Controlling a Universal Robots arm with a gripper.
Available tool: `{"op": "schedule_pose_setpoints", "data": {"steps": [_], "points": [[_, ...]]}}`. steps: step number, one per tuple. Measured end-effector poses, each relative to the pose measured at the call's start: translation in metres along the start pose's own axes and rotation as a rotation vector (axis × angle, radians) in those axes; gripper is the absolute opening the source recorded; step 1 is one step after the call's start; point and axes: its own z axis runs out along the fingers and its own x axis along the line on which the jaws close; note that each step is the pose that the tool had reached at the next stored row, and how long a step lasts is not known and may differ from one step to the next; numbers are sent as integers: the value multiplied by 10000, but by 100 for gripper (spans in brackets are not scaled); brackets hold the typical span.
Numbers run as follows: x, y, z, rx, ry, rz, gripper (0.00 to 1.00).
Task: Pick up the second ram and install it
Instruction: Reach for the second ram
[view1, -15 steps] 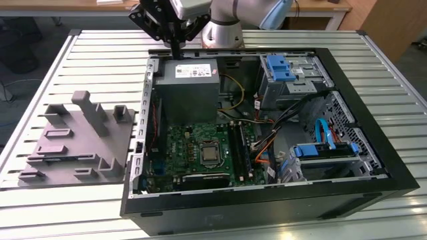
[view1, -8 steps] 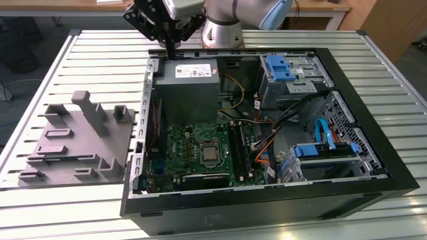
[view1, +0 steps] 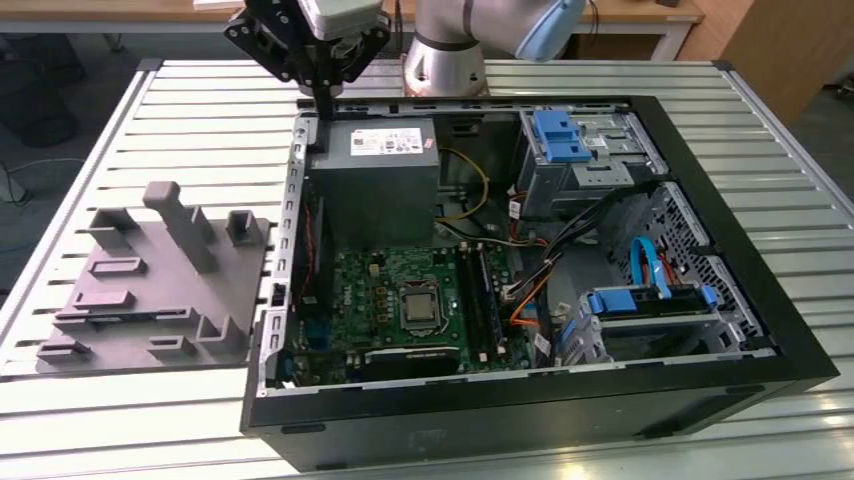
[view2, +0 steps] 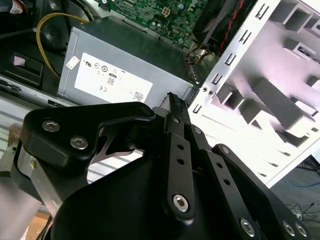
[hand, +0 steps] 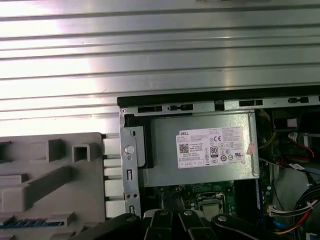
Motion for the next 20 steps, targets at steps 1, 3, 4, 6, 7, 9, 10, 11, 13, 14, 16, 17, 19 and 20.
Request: {"op": "schedule_pose_setpoints", "data": {"steps": [1,3,4,6,7,9,10,11,13,14,16,17,19,20], "points": [[23,-2,0,0,0,0,10],[61,-5,-1,1,0,-1,10],[77,-6,-1,1,0,-1,10],[111,-8,-1,0,0,-1,10],[129,-10,-1,0,0,0,10],[168,-13,-2,0,0,0,10],[186,-14,-1,-1,-1,0,10],[205,-16,-2,0,0,-1,10],[250,-19,-3,0,0,-1,10],[281,-21,-4,0,0,-2,10],[339,-25,-6,1,1,1,10],[366,-28,-6,1,0,0,10],[412,-31,-7,0,0,-1,10],[436,-33,-7,0,0,-1,10]]}}
